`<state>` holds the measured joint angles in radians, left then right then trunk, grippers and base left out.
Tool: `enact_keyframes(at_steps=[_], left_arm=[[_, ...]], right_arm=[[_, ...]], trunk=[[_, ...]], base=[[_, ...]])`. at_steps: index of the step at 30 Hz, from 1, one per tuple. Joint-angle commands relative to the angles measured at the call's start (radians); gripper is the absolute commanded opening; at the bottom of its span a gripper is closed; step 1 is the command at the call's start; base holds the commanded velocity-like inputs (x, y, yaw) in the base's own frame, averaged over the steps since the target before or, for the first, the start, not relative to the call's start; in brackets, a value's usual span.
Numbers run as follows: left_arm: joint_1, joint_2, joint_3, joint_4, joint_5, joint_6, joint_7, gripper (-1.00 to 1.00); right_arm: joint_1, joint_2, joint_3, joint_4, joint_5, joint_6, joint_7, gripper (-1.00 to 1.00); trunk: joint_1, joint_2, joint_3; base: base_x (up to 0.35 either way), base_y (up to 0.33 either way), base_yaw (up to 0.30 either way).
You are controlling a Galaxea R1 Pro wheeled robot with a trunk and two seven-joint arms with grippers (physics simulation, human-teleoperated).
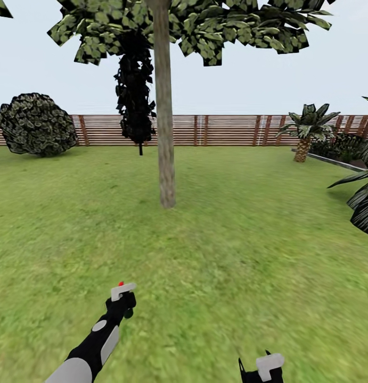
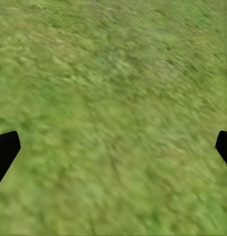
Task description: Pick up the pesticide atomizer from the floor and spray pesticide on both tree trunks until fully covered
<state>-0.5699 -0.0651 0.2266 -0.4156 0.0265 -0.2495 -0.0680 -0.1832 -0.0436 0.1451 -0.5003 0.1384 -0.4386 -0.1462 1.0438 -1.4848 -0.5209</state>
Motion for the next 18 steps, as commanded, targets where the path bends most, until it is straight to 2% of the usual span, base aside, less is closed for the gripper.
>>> enact_keyframes(at_steps=[1, 18], left_arm=[[-0.001, -0.001, 0.007, 0.008, 0.003, -0.003, -0.007, -1.00], [-0.001, -0.002, 0.002, 0.015, -0.003, -0.005, -0.007, -1.00]], right_arm=[[-0.001, -0.001, 0.005, 0.001, 0.009, 0.000, -0.010, 1.00], [-0.001, -0.001, 0.005, 0.001, 0.010, 0.000, -0.010, 1.00]], trunk=[[0.001, 0.000, -0.001], [0.001, 0.000, -0.002]], base=[[0.343, -0.097, -0.080], [0.343, -0.083, -0.010]])
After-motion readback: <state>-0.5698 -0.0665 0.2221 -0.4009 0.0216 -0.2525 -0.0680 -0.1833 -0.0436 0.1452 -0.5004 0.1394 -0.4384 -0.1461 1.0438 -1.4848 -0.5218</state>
